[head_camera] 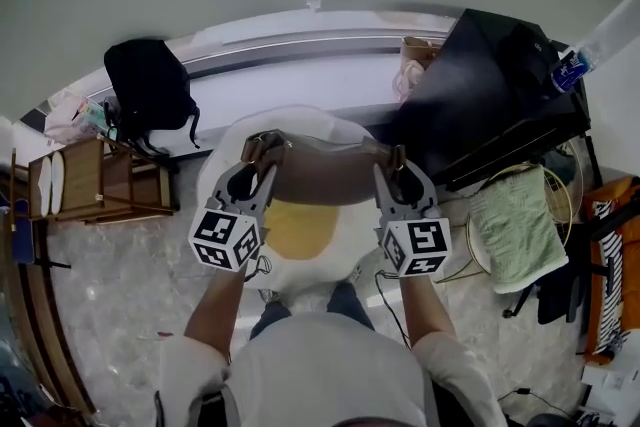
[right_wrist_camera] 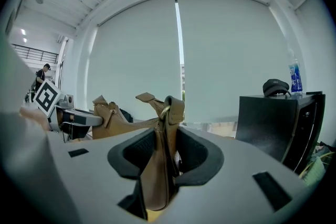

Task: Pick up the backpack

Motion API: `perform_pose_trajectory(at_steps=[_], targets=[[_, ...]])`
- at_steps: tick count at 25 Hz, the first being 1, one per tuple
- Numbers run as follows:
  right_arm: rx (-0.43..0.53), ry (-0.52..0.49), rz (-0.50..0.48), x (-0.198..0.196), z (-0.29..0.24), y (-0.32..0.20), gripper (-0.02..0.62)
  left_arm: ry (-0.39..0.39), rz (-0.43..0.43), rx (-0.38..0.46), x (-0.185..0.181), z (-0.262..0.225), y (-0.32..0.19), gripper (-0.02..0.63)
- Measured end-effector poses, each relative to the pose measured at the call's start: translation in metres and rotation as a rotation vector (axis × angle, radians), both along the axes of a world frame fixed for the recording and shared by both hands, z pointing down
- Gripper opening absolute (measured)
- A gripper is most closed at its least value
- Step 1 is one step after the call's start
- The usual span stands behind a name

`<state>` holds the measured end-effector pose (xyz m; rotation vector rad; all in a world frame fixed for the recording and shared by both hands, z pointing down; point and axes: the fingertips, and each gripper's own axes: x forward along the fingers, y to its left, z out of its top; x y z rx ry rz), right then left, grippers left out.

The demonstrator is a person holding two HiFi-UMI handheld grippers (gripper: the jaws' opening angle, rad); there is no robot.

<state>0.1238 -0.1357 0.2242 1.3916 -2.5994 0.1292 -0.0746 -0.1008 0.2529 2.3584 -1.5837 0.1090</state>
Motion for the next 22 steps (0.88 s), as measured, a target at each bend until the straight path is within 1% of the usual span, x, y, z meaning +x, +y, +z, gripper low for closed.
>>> perform_pose_trajectory(at_steps=[4, 11, 17, 22], targets=[[0.022, -0.018, 0.003, 0.004, -0.017, 0.008, 0.149, -0.009, -0.001, 0.028, 0.003, -0.02, 0.006, 0.114], [0.091, -0.039, 0.017, 0.0, -0.048, 0.018, 0.15, -0.02, 0.0, 0.102, -0.001, -0.055, 0.015, 0.114], [0.114, -0.05, 0.025, -0.003, -0.063, 0.023, 0.149, -0.022, 0.011, 0.129, -0.004, -0.071, 0.018, 0.114], [0.136, -0.06, 0.023, -0.004, -0.07, 0.025, 0.15, -0.033, 0.003, 0.155, -0.006, -0.081, 0.02, 0.114]])
